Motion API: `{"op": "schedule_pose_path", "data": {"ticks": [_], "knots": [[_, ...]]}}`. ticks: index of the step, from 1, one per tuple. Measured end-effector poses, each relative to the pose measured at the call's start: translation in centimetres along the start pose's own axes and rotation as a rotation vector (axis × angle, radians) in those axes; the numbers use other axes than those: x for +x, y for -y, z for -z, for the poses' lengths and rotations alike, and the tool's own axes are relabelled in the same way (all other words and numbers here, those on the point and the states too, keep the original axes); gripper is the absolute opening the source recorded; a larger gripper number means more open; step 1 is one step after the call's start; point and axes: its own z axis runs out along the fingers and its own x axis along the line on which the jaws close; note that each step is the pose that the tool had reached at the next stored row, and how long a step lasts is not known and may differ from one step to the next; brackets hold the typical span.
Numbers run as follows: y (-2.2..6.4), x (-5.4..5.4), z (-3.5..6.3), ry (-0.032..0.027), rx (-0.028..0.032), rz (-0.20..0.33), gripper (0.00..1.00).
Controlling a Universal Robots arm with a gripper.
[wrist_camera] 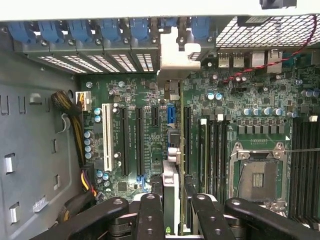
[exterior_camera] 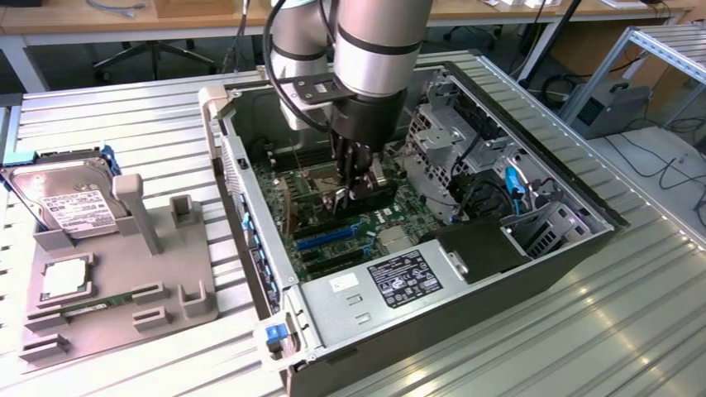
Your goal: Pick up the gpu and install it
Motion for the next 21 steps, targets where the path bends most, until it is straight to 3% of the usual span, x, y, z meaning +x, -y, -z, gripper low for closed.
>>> {"op": "schedule_pose_path", "data": {"ticks": [21], "knots": [[-1.46, 0.0, -1.41, 0.0001, 0.0000, 0.002, 0.27]]}}
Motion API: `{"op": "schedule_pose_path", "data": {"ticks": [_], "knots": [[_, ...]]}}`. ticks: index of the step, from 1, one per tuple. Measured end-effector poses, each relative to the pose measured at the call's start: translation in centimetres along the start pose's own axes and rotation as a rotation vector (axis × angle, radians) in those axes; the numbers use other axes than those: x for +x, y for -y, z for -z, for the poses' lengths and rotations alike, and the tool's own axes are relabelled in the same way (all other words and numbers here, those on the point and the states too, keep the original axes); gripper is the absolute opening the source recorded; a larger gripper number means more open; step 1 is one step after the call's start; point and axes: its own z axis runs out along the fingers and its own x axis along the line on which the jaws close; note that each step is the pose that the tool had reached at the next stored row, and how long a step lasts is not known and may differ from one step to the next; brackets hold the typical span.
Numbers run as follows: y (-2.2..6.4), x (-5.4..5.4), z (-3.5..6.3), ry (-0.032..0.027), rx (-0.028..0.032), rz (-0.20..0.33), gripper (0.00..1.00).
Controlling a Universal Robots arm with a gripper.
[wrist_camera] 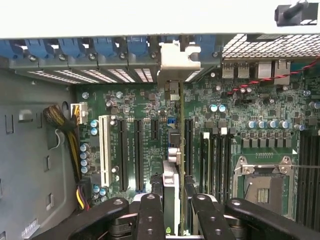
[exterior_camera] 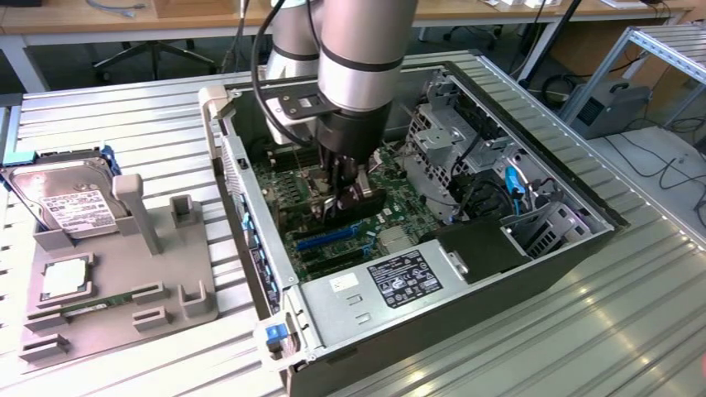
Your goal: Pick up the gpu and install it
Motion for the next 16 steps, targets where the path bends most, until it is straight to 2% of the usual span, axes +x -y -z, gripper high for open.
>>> {"op": "schedule_pose_path", "data": {"ticks": [16], "knots": [[-0.63, -0.1, -1.28, -0.0001, 0.0000, 0.000, 0.27]]}}
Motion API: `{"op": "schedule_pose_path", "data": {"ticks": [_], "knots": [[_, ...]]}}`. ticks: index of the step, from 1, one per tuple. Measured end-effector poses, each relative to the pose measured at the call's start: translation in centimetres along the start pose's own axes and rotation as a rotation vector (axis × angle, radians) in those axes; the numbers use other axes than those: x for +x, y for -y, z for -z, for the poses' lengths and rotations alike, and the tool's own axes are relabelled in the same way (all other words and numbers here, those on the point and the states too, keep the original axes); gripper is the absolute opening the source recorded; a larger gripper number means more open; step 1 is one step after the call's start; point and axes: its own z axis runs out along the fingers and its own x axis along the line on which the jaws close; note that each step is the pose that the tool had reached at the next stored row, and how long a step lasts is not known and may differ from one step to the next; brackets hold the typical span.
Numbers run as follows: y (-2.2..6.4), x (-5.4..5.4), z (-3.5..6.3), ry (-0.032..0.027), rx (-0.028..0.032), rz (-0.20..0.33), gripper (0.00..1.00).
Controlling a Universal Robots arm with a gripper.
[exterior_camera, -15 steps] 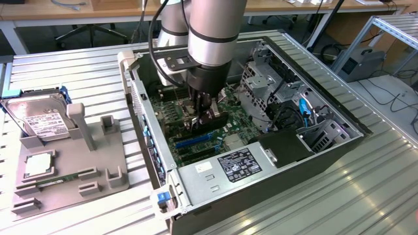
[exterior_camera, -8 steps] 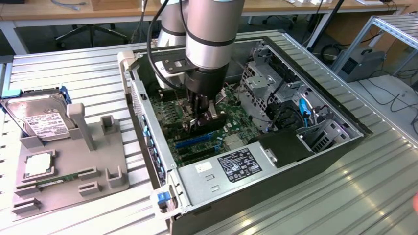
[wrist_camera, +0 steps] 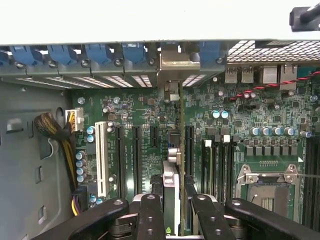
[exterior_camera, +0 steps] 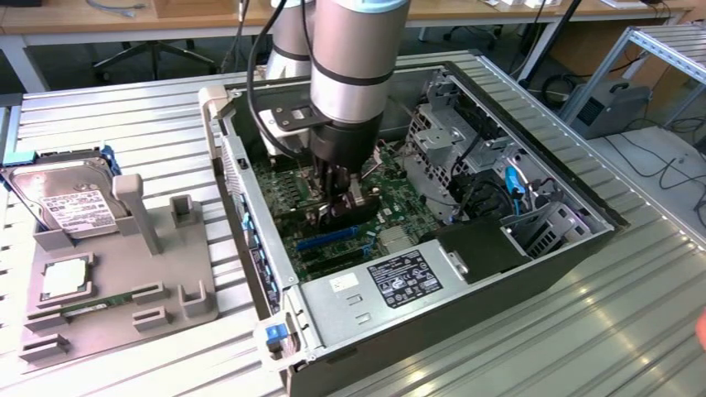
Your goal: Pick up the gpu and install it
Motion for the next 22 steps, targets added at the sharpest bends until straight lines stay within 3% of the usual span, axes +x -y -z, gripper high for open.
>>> {"op": "schedule_pose_path", "data": {"ticks": [22], "knots": [[-0.31, 0.0, -1.15, 0.0000, 0.0000, 0.000, 0.27]]}}
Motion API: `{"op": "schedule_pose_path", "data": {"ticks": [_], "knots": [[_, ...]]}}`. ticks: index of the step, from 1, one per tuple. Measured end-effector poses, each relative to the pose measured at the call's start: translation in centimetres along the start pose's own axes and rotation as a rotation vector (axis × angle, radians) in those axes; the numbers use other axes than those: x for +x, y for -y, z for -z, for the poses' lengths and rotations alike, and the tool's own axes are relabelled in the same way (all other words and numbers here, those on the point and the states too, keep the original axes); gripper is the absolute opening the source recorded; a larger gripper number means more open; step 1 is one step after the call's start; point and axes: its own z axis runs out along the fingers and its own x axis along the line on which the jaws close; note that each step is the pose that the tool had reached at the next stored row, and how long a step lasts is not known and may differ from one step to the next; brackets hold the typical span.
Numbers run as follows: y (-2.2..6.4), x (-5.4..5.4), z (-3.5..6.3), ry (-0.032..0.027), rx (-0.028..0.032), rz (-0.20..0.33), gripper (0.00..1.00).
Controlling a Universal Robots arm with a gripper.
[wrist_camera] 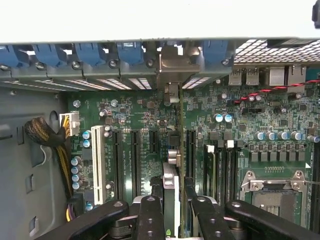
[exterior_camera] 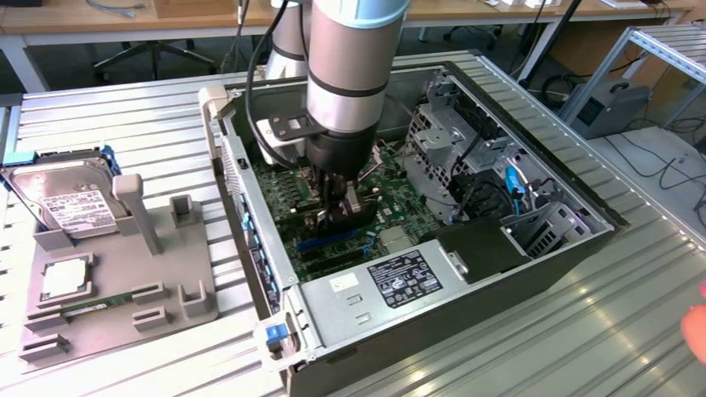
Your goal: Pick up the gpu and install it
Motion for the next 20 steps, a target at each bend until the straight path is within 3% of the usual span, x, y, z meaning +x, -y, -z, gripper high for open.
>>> {"op": "schedule_pose_path", "data": {"ticks": [20], "knots": [[0.00, 0.00, 0.02, -0.0011, 0.0004, -0.002, 0.27]]}}
